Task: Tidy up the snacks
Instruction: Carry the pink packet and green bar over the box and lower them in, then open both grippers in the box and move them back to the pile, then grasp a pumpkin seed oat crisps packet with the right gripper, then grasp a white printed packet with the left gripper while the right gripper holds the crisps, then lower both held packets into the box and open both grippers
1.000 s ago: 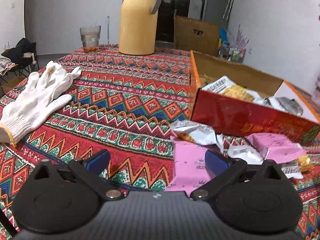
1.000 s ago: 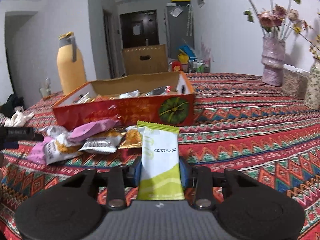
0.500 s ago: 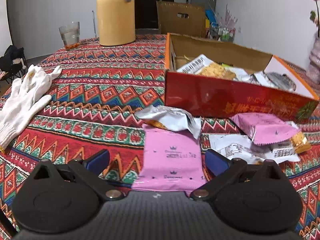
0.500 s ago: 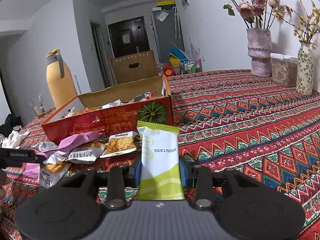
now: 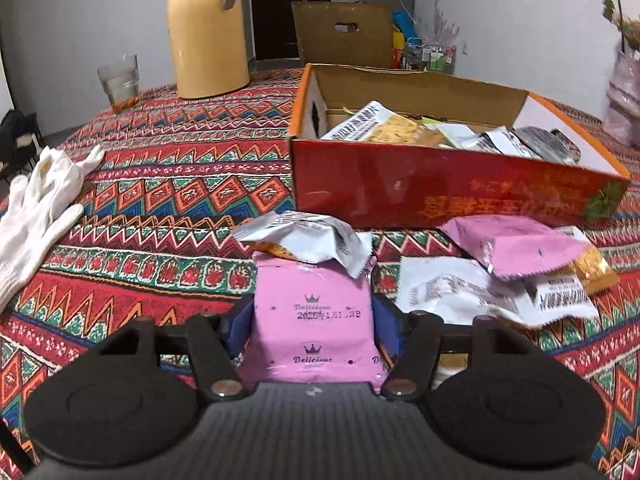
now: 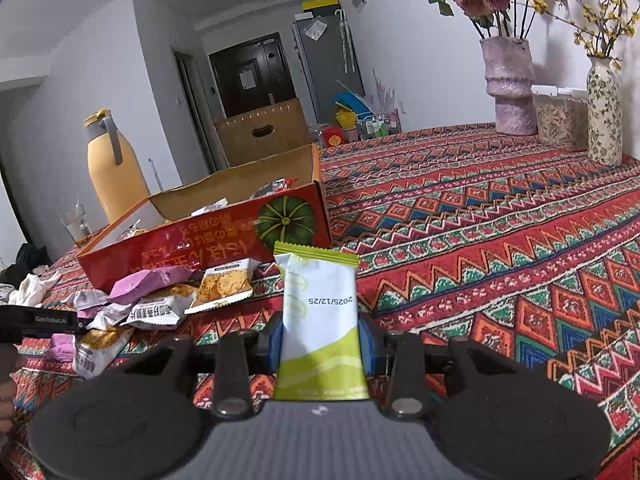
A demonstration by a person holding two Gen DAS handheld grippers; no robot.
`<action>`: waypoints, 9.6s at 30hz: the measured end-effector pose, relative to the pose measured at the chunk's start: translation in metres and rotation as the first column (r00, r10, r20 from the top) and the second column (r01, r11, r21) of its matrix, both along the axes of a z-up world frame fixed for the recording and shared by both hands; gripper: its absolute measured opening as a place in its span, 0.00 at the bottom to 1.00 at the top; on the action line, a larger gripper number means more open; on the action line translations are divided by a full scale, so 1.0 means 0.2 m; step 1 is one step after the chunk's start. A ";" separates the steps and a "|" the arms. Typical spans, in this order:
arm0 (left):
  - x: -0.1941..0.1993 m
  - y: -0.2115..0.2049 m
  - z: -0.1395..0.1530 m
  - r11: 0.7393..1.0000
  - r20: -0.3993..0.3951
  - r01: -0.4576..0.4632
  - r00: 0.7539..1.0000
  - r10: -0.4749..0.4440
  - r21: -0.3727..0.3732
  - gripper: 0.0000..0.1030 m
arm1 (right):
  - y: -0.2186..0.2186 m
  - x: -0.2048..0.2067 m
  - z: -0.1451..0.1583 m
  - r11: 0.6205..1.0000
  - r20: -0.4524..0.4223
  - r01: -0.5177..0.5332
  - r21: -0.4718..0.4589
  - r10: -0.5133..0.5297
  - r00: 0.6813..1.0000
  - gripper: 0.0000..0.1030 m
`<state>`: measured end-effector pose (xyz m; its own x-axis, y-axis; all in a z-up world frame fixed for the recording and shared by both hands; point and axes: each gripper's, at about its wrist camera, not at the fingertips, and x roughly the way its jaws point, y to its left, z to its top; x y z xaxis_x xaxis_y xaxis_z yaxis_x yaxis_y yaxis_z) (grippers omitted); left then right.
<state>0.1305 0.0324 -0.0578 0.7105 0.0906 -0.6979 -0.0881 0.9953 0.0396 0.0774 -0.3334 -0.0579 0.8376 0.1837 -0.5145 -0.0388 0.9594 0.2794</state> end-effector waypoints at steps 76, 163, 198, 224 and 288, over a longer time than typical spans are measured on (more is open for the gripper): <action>0.53 -0.22 0.33 0.996 0.274 0.018 0.962 0.006 -0.084 0.68 | 0.38 1.01 0.24 0.993 0.134 -0.092 -0.079 0.102 0.986 0.39; 0.05 0.12 0.11 0.989 0.160 -0.009 0.987 0.032 -0.145 1.00 | 0.46 0.65 0.00 0.970 -0.173 -0.172 -0.168 0.143 0.974 0.61; 0.26 0.11 0.06 0.999 -0.058 -0.026 0.998 0.024 -0.044 1.00 | 0.41 0.50 0.06 0.977 0.027 -0.156 -0.145 0.161 0.987 0.39; 0.23 0.04 -0.01 0.999 -0.028 0.042 0.999 -0.042 -0.013 0.64 | 0.42 0.50 0.05 0.976 0.018 -0.161 -0.146 0.165 0.986 0.39; 0.43 -0.14 0.47 0.993 0.252 0.036 0.968 -0.007 -0.113 0.48 | 0.52 0.84 0.43 0.969 0.197 -0.157 -0.193 0.195 0.961 0.39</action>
